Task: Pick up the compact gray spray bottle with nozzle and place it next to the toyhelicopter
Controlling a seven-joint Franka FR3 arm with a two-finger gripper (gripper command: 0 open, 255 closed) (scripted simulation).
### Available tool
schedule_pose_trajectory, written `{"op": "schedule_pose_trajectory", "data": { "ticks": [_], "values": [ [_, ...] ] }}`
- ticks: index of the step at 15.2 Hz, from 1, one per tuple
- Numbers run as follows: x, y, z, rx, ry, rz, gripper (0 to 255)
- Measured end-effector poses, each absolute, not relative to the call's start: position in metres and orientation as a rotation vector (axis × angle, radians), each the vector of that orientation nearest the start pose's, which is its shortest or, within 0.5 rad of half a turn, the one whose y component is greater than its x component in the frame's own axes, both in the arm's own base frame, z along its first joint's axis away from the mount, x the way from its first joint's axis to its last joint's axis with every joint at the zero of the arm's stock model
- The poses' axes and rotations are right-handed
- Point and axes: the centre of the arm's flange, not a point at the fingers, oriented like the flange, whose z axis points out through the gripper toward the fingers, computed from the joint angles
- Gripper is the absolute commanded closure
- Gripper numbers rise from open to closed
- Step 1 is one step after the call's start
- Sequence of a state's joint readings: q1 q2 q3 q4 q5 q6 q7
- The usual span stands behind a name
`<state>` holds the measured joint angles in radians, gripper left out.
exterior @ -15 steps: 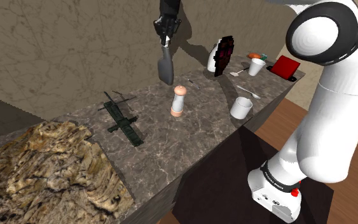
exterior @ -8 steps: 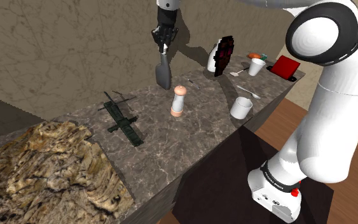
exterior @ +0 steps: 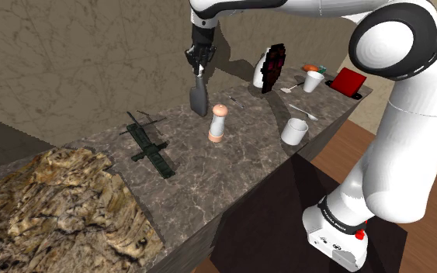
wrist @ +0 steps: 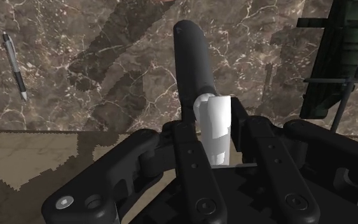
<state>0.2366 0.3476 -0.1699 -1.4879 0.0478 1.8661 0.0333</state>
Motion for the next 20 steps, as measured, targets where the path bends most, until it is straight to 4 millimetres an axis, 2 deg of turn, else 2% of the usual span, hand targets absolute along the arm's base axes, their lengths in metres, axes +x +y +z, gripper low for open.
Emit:
{"op": "schedule_pose_trajectory", "data": {
  "ticks": [14,20],
  "values": [
    [0.664,0.064,0.405,-3.151,-0.049,-0.057,255],
    [0.664,0.064,0.400,-3.150,-0.049,-0.057,255]
  ]
}}
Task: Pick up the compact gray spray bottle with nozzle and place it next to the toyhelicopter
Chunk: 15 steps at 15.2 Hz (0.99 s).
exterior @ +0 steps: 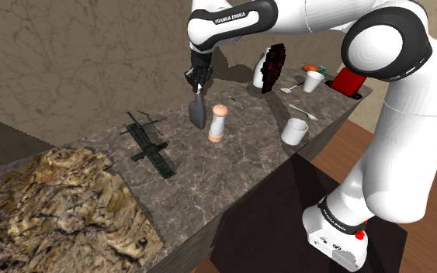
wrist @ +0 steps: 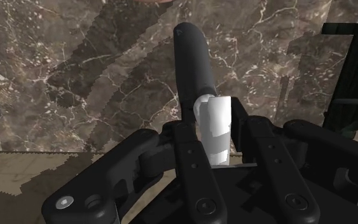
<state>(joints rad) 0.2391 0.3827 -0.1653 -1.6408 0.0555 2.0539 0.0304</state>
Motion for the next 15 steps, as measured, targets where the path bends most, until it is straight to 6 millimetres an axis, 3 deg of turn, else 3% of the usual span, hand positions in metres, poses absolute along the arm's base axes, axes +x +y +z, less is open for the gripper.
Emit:
{"op": "schedule_pose_trajectory", "data": {
  "ticks": [1,2,8,12,15],
  "values": [
    [0.664,0.064,0.400,-3.150,-0.049,-0.057,255],
    [0.664,0.064,0.400,-3.150,-0.049,-0.058,0],
    [0.664,0.064,0.400,-3.150,-0.049,-0.058,0],
    [0.662,0.065,0.440,-3.150,-0.050,-0.060,0],
    [0.662,0.064,0.449,-3.150,-0.049,-0.059,0]
  ]
}}
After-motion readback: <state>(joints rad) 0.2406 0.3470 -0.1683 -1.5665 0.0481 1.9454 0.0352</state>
